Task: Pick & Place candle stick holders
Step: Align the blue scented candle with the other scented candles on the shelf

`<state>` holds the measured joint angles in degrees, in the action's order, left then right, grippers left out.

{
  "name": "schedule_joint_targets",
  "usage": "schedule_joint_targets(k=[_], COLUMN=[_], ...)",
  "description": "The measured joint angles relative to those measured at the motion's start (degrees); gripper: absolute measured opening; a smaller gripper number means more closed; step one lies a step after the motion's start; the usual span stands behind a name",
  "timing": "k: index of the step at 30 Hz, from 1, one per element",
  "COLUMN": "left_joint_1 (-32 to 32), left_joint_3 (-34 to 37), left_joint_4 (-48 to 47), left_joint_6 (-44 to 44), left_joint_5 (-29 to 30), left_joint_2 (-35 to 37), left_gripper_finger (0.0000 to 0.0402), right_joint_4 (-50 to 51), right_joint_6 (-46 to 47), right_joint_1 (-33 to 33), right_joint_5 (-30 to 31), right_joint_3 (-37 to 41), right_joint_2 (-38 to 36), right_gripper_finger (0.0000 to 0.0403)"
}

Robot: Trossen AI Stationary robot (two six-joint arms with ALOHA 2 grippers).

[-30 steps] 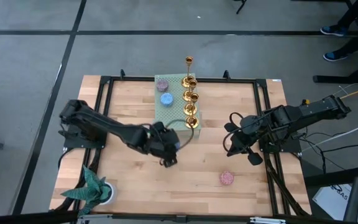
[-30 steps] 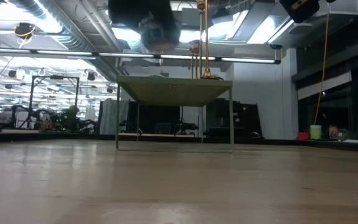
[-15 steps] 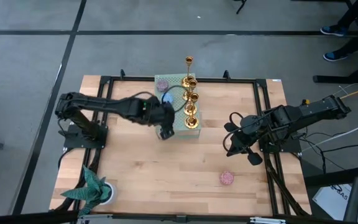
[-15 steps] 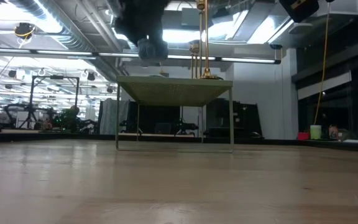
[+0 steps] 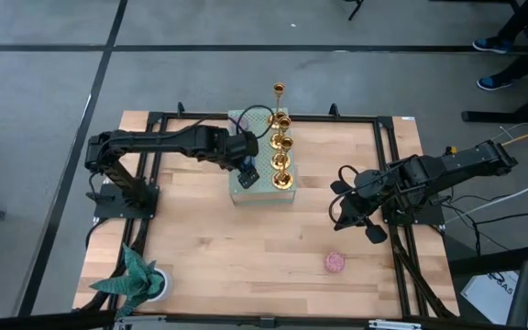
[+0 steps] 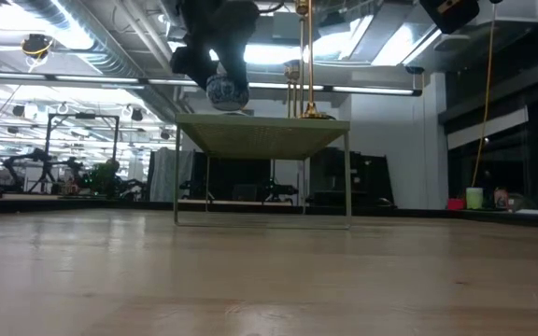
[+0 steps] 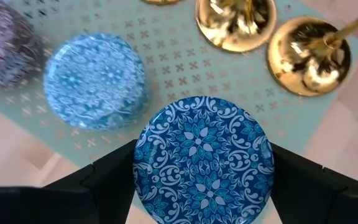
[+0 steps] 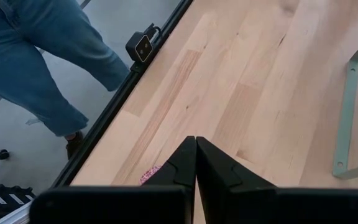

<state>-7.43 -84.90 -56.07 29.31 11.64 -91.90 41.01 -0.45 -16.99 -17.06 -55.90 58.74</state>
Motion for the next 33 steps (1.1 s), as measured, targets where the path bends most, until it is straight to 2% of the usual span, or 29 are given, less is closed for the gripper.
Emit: schedule_joint_targets(k=[10,18,33], left_joint_1=[1.0,1.3,-3.12], left_joint_3=[0.0,0.02,0.01], left_joint_4=[-0.13,-0.37,-1.32], left_joint_6=[1.79,3.98,2.61], left_joint_5=[-1.05,2.32,3.77], left_joint_2=[-0.94,-4.27,-4.52], left_gripper_finger=[0.0301,0.0301,0.0301], right_joint_4=[-0.02,-0.02,-0.02], right_joint_6=[0.0,-0.02,0.0], right_joint_1=[0.0,0.0,0.0], right_joint_5=[-0.15,-0.15,-0.13], right_joint_3=[0.0,0.0,0.0], right_joint_2=[0.0,0.0,0.0], right_gripper_finger=[0.0014,0.0014,0.0014])
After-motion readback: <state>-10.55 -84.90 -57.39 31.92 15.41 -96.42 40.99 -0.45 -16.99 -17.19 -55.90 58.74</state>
